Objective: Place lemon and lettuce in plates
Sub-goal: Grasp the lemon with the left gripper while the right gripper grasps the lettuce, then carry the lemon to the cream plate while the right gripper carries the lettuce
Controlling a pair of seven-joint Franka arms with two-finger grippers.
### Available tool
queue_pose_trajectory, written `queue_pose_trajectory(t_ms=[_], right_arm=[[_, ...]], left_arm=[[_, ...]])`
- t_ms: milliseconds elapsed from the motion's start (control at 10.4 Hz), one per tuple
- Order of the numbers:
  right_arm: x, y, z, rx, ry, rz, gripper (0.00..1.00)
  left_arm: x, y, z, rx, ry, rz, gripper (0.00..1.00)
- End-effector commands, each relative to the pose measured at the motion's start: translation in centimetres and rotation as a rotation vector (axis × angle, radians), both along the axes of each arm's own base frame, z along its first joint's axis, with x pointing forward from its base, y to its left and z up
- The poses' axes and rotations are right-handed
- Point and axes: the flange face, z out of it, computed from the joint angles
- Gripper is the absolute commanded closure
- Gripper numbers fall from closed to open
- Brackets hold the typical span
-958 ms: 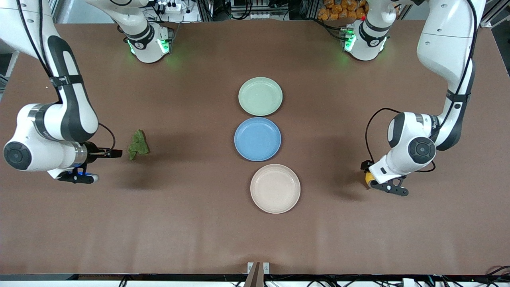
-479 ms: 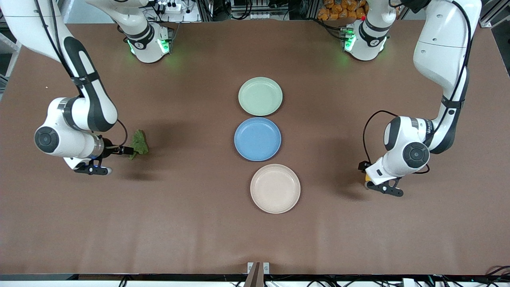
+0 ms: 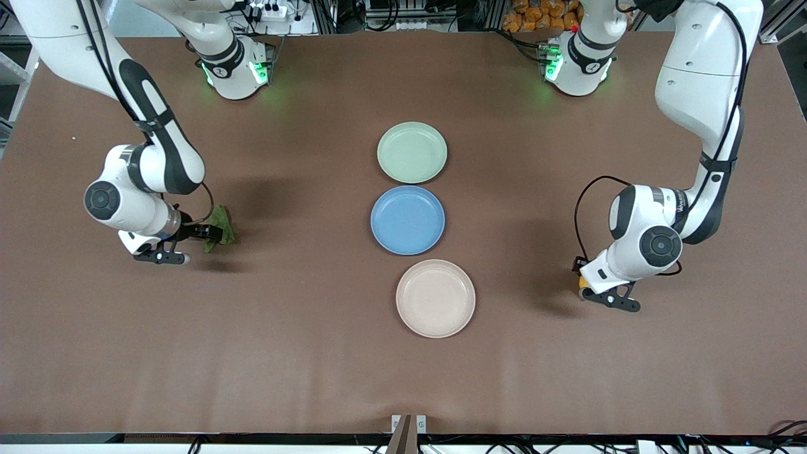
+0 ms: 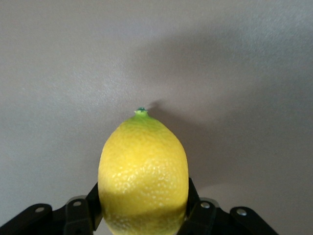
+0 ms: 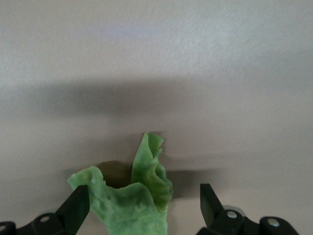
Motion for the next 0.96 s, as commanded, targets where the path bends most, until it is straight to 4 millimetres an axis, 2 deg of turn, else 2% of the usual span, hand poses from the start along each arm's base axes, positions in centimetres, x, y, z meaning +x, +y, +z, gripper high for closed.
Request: queue_pose_trajectory(t_ms=[0, 192, 479, 575, 671, 862], right_arm=[[-1.5, 1.3, 0.0, -0.005, -0.036, -0.019, 0.00], [-2.2, 3.0, -0.8, -0.008, -0.061, -0.035, 0.00], [-2.5, 3.1, -1.2, -0.010, -0.062, -0.043, 0.00], [-2.5, 3.1, -1.3, -0.010, -0.059, -0.042, 0.13], [-2.6, 3.1, -1.3, -0.010, -0.052, -0.041, 0.37], [-2.5, 3.1, -1.3, -0.010, -0.049, -0.037, 0.78]], left_arm=[[1.4, -0.7, 1.9, -0.005, -0.045, -0.014, 1.00], [1.9, -2.5, 3.5, -0.046, -0.072, 0.015, 1.00], [2.2, -5.7, 6.4, -0.091, -0.111, 0.083, 1.00], [2.0, -6.5, 7.2, -0.100, -0.116, 0.107, 1.00], [1.8, -7.6, 8.3, -0.113, -0.129, 0.136, 1.00], [1.2, -10.7, 10.5, -0.154, -0.150, 0.234, 1.00]])
